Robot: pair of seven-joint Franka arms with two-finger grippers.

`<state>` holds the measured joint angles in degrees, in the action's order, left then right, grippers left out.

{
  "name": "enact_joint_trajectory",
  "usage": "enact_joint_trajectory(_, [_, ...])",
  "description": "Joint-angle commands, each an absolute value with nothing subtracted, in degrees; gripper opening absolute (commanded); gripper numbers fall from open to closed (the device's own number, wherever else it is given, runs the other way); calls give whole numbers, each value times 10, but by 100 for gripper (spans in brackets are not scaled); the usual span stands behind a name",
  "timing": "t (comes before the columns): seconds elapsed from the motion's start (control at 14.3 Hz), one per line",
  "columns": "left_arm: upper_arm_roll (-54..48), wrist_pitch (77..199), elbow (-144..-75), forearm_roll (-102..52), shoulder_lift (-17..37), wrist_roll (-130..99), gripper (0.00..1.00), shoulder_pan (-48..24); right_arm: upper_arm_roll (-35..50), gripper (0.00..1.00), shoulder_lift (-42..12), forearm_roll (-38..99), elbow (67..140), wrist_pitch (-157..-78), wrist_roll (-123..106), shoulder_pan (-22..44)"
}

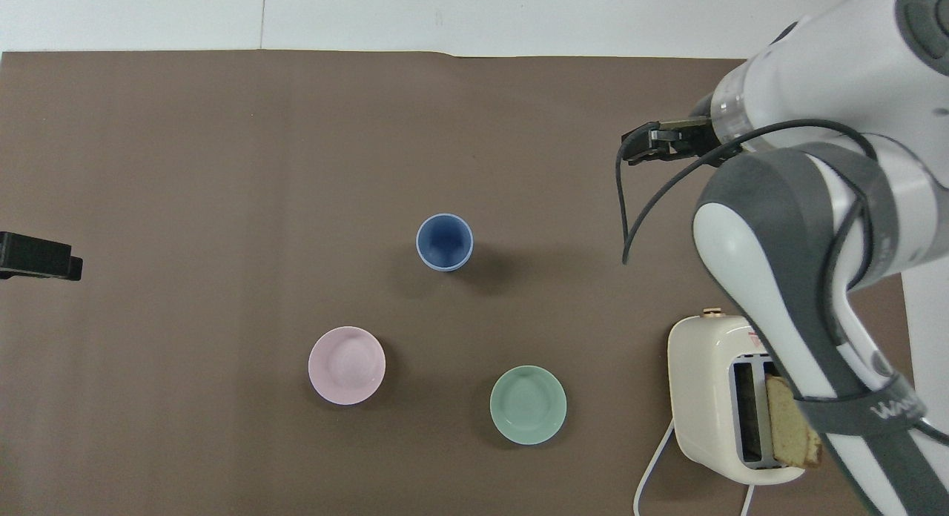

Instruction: Stack blue cups with both arms

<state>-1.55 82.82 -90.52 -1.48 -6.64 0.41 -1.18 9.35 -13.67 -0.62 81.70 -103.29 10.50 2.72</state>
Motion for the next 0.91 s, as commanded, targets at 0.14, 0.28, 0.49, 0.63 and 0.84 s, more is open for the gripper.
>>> enact_joint_trajectory(0.14, [-14, 818, -904, -19, -72, 7, 100, -12, 100, 100, -104, -29, 821, -985, 46, -20])
enact_joint_trajectory(0.28, [-14, 818, -904, -19, -72, 7, 100, -12, 99, 100, -99, -29, 821, -974, 30, -32])
enact_joint_trajectory(0.49, [-14, 818, -904, -19, -72, 7, 100, -12, 100, 100, -93, -18, 821, -961, 5, -65])
enact_joint_trajectory(0.63, [-14, 818, -904, -19, -72, 7, 100, -12, 99, 100, -91, -21, 820, -948, -20, -75])
enact_joint_trajectory(0.84, [-14, 818, -904, -19, -72, 7, 100, -12, 100, 100, -84, -21, 820, -936, -39, -91])
